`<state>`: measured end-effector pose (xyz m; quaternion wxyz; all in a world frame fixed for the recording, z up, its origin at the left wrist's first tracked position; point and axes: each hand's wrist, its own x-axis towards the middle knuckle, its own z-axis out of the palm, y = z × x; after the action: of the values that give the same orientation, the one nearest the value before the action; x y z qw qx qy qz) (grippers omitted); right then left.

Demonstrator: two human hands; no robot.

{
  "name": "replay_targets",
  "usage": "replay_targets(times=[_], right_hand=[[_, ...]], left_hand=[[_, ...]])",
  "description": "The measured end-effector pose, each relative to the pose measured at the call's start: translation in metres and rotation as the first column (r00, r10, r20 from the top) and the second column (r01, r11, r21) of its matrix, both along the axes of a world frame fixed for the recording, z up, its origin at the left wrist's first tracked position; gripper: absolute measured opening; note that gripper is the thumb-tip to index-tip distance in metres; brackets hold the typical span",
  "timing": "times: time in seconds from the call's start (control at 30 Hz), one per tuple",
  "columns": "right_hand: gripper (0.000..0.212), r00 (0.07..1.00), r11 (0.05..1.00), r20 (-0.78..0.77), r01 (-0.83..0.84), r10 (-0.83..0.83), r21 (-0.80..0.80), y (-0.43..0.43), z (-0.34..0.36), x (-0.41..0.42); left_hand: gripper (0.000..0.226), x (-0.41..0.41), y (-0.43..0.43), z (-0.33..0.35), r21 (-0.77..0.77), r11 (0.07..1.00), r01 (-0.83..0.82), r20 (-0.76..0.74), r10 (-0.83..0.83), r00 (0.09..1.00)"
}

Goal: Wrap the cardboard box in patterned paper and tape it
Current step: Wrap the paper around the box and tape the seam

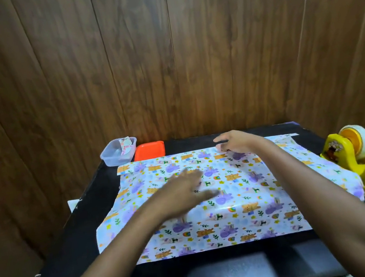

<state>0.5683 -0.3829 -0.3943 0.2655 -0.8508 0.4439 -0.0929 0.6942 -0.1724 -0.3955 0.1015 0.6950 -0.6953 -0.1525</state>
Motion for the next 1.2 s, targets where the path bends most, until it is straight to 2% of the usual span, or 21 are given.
replay_targets(times=[0.07,0.13,0.17,0.3,0.4,0.47,0.5,0.53,0.57,0.6,0.63,0.67,0.7,0.73,0.77,0.9,1.0,1.1,1.13,1.2], right_hand=[[0.034,0.998,1.000,-0.056,-0.014,0.015,0.009,-0.004,0.002,-0.007],[0.029,0.997,1.000,-0.081,-0.020,0.018,-0.020,-0.006,0.001,-0.014],[0.027,0.997,0.999,-0.080,-0.013,0.010,-0.033,-0.009,-0.001,-0.019],[0.021,0.980,0.989,-0.198,-0.028,-0.001,-0.144,-0.013,0.004,-0.047],[0.025,0.958,0.990,-0.285,-0.023,-0.018,-0.139,-0.015,0.010,-0.072],[0.016,0.968,1.000,-0.251,0.003,-0.004,-0.005,-0.019,0.012,-0.090],[0.013,0.987,0.992,-0.162,0.024,-0.004,0.124,-0.022,0.012,-0.099],[0.009,0.998,0.959,-0.059,0.050,-0.035,0.281,-0.022,0.011,-0.107],[0.003,0.997,0.908,0.030,0.055,-0.074,0.416,-0.021,0.011,-0.113],[0.019,0.989,0.865,0.081,0.065,-0.121,0.497,-0.022,0.009,-0.120],[0.034,0.986,0.843,0.085,0.075,-0.142,0.532,-0.022,0.007,-0.125],[0.038,0.986,0.834,0.080,0.076,-0.143,0.547,-0.020,0.003,-0.126],[0.031,0.987,0.834,0.072,0.083,-0.146,0.545,-0.018,-0.001,-0.125],[0.017,0.981,0.829,0.093,0.093,-0.173,0.552,-0.017,-0.005,-0.123],[0.007,0.972,0.828,0.120,0.106,-0.204,0.551,-0.015,-0.008,-0.120],[0.015,0.928,0.819,0.183,0.180,-0.326,0.545,-0.001,-0.015,-0.104],[0.016,0.899,0.771,0.214,0.183,-0.383,0.609,0.015,-0.025,-0.106],[0.020,0.869,0.758,0.272,0.163,-0.413,0.631,0.023,-0.032,-0.107],[0.021,0.847,0.765,0.293,0.188,-0.444,0.616,0.022,-0.033,-0.103],[0.025,0.805,0.795,0.333,0.258,-0.491,0.549,0.009,-0.030,-0.094]], left_hand=[[0.087,-0.022,0.012,-0.012,0.067,0.987,0.149,0.142,-0.157,0.977],[0.087,-0.024,0.009,-0.024,0.041,0.978,0.207,0.378,-0.207,0.903],[0.084,-0.021,0.005,-0.028,0.009,0.976,0.216,0.438,-0.198,0.877],[0.072,-0.003,-0.008,-0.029,-0.071,0.978,0.199,0.528,-0.132,0.839],[0.065,0.010,-0.021,-0.027,-0.135,0.983,0.128,0.536,-0.036,0.844],[0.064,0.019,-0.035,-0.029,-0.204,0.978,0.035,0.532,0.081,0.843],[0.062,0.021,-0.042,-0.031,-0.284,0.958,-0.034,0.507,0.180,0.843],[0.061,0.021,-0.048,-0.035,-0.366,0.920,-0.142,0.445,0.307,0.841],[0.057,0.019,-0.051,-0.042,-0.403,0.868,-0.290,0.296,0.424,0.856],[0.052,0.014,-0.054,-0.048,-0.381,0.807,-0.451,0.051,0.505,0.862],[0.047,0.011,-0.060,-0.056,-0.281,0.768,-0.575,-0.243,0.522,0.817],[0.042,0.010,-0.064,-0.063,-0.155,0.756,-0.636,-0.477,0.507,0.718],[0.039,0.010,-0.069,-0.066,-0.051,0.753,-0.656,-0.641,0.479,0.600],[0.039,0.015,-0.080,-0.072,-0.001,0.752,-0.659,-0.740,0.443,0.507],[0.039,0.023,-0.090,-0.075,0.024,0.750,-0.661,-0.792,0.418,0.445],[0.023,0.032,-0.098,-0.047,0.097,0.791,-0.604,-0.918,0.306,0.254],[0.016,0.040,-0.087,-0.036,0.130,0.845,-0.519,-0.955,0.248,0.164],[0.017,0.040,-0.087,-0.041,0.136,0.918,-0.372,-0.969,0.201,0.141],[0.016,0.036,-0.090,-0.041,0.123,0.928,-0.352,-0.969,0.190,0.160],[0.018,0.028,-0.102,-0.037,0.089,0.906,-0.415,-0.956,0.195,0.220]])
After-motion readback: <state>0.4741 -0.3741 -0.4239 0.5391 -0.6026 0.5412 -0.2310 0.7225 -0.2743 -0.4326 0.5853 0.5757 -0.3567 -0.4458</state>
